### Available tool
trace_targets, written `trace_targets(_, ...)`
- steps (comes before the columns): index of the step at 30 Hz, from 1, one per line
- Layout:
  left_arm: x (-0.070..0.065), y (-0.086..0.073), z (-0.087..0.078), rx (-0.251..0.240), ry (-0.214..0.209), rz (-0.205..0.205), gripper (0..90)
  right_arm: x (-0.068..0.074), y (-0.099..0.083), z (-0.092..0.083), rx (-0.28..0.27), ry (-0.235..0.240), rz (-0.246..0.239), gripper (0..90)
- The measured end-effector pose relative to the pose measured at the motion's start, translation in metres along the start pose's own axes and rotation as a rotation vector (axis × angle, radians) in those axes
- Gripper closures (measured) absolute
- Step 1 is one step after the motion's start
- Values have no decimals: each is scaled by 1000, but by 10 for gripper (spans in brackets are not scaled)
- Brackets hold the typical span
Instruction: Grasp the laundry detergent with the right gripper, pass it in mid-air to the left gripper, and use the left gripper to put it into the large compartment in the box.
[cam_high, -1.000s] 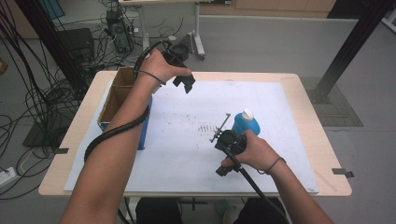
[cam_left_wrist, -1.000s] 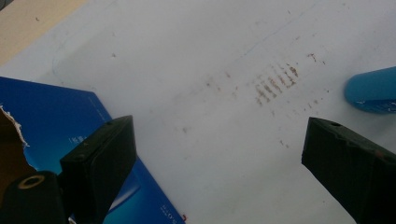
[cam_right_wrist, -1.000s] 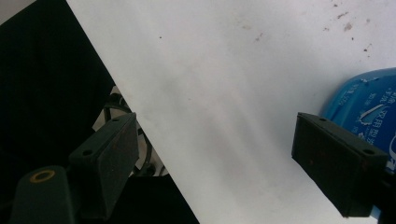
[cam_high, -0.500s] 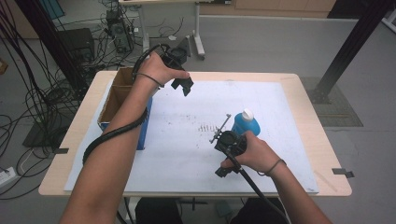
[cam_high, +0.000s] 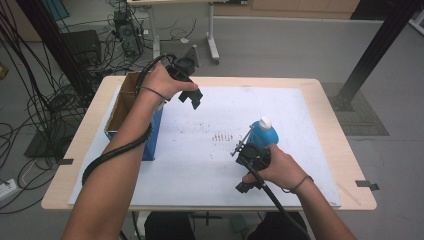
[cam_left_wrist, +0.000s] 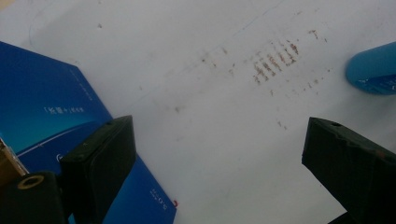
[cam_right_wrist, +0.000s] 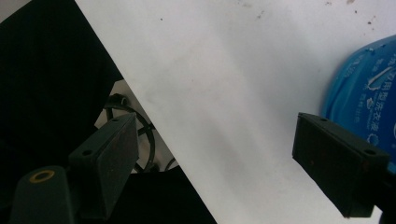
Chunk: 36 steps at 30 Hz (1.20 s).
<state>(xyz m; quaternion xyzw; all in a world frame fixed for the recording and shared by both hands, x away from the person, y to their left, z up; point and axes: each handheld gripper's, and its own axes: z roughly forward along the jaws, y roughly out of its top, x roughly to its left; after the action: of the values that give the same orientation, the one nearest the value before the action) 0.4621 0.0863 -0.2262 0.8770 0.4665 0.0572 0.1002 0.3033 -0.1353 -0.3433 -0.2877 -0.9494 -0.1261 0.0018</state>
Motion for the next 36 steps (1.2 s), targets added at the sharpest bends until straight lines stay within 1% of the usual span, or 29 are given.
trace_targets(4,0,-6,0,7,-11,-6,93,-1,-5,-1,2,0,9,146)
trace_targets(9,-2,-13,0,13,-12,-3,94,-4,-12,-1,12,-7,14,145)
trace_targets(10,-3,-14,0,12,-9,-2,94,-4,-13,-1,12,-5,23,146)
trace_targets(13,-3,-17,0,17,-5,-5,88,-5,-15,-2,15,-6,28,146)
trace_targets(14,-4,-19,0,20,-8,-3,88,-6,-17,-3,15,-7,30,147)
trace_targets(15,-5,-21,1,23,-20,-1,87,-7,-20,-4,16,-10,41,147)
trace_targets(20,-8,-26,1,27,-16,5,82,-10,-27,-8,13,-16,51,144)
trace_targets(21,-8,-27,1,33,-17,8,82,-10,-29,-9,11,-18,60,145)
trace_targets(22,-9,-28,2,30,-24,3,82,-11,-29,-9,10,-18,61,145)
trace_targets(26,-12,-33,0,32,-24,8,81,-15,-37,-10,11,-25,74,145)
trace_targets(29,-13,-37,0,27,-29,3,81,-17,-41,-11,13,-29,81,145)
trace_targets(31,-16,-41,-1,27,-40,8,81,-18,-44,-11,15,-32,91,144)
trace_targets(36,-21,-49,-3,26,-42,20,81,-22,-51,-10,16,-31,111,145)
